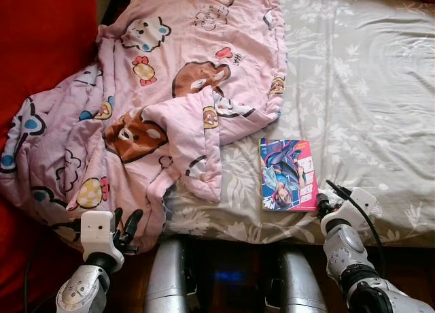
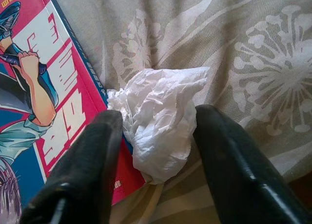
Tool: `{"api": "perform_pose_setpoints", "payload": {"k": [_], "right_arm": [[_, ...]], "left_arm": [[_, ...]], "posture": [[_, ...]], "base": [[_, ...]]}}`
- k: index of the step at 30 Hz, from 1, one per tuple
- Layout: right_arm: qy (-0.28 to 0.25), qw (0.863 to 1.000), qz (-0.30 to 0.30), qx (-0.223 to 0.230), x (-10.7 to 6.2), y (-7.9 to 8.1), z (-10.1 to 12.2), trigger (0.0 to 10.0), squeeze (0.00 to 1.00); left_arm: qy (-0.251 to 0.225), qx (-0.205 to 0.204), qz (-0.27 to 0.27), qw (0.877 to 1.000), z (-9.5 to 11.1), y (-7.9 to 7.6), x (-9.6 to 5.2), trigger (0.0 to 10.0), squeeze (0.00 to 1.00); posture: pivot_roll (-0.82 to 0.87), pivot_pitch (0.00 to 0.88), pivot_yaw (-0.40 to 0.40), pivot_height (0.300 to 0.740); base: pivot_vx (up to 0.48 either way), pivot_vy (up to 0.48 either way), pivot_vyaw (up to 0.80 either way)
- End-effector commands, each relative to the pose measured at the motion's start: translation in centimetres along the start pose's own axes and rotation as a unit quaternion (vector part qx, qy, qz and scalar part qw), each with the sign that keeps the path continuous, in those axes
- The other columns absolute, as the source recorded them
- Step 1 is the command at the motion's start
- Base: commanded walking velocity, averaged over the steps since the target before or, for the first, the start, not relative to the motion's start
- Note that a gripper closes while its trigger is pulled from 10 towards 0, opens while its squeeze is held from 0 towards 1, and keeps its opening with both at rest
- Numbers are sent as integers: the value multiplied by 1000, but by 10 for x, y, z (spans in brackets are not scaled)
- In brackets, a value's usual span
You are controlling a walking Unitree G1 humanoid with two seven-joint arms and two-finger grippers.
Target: Clean up the room
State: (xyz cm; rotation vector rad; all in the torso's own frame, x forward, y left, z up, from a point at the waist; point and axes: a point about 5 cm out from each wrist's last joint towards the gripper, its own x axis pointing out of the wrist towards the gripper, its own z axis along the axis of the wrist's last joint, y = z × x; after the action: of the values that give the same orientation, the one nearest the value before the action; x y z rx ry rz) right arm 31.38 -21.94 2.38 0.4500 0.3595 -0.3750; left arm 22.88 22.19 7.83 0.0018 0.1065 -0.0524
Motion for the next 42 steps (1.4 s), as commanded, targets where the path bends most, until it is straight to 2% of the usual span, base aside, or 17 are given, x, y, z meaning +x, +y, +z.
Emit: {"api": "perform_pose_setpoints", "payload": {"k": [1, 18, 32, 38, 42], "right_arm": [[28, 1000, -13, 2, -5, -8, -15, 0, 0], [34, 999, -8, -6, -5, -5, -18, 0, 0], [34, 999, -16, -5, -7, -10, -23, 0, 0], [11, 1000, -21, -6, -6, -12, -14, 0, 0], [-28, 998, 1, -47, -3, -7, 0, 0, 0]], "left_arm": [[20, 4, 7, 1000, -6, 5, -6, 10000, 0], [21, 10, 14, 1000, -5, 10, -6, 10000, 0], [22, 12, 14, 1000, -4, 10, -5, 10000, 0], [23, 9, 14, 1000, -7, 7, -1, 10000, 0], [20, 2, 15, 1000, -9, 3, 5, 10000, 0]], "posture": [[138, 312, 38, 613], [151, 304, 45, 613], [152, 301, 50, 613], [128, 287, 35, 613], [115, 263, 17, 613]], "base": [[0, 0, 0], [0, 0, 0], [0, 0, 0], [0, 0, 0], [0, 0, 0]]}}
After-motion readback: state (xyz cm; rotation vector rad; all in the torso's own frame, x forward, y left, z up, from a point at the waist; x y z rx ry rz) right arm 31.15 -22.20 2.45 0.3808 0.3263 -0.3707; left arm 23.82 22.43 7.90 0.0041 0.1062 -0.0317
